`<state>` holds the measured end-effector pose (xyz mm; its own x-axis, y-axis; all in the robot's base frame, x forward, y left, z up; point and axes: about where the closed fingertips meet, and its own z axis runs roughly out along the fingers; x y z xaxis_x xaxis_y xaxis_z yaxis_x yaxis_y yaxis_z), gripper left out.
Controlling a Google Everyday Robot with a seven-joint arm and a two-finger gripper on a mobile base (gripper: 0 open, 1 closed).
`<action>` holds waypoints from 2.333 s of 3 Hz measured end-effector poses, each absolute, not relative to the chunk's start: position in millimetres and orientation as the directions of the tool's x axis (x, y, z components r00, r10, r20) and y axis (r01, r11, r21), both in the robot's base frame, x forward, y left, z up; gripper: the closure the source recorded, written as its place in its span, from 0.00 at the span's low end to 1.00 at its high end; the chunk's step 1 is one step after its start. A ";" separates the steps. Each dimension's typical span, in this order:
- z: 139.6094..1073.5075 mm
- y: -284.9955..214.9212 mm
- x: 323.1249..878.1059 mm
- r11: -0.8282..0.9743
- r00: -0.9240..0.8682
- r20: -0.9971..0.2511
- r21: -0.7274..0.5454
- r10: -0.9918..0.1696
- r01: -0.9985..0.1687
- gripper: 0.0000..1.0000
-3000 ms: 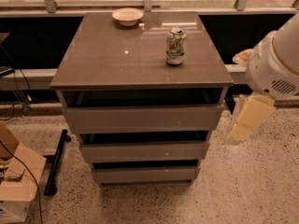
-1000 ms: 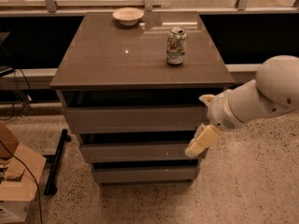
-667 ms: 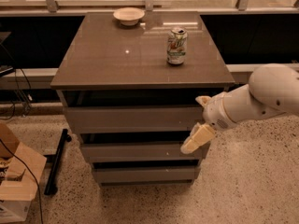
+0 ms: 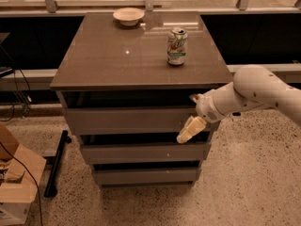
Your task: Open top drawer
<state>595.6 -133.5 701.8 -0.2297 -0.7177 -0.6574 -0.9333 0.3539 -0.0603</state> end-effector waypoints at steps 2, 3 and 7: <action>662.0 -130.8 637.4 0.315 -0.233 -0.610 -0.030 -0.758 -0.948 0.27; 662.0 -130.9 637.2 0.315 -0.233 -0.609 -0.030 -0.758 -0.949 0.50; 667.9 -142.3 566.3 0.264 -0.239 -0.513 0.024 -0.825 -0.964 0.15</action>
Offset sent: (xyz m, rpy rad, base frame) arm 0.0654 -0.0043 -0.0776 -0.1496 0.1172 0.0711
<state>566.3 -142.3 667.9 -0.2387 -0.8245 -0.5130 -0.9642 0.2641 0.0241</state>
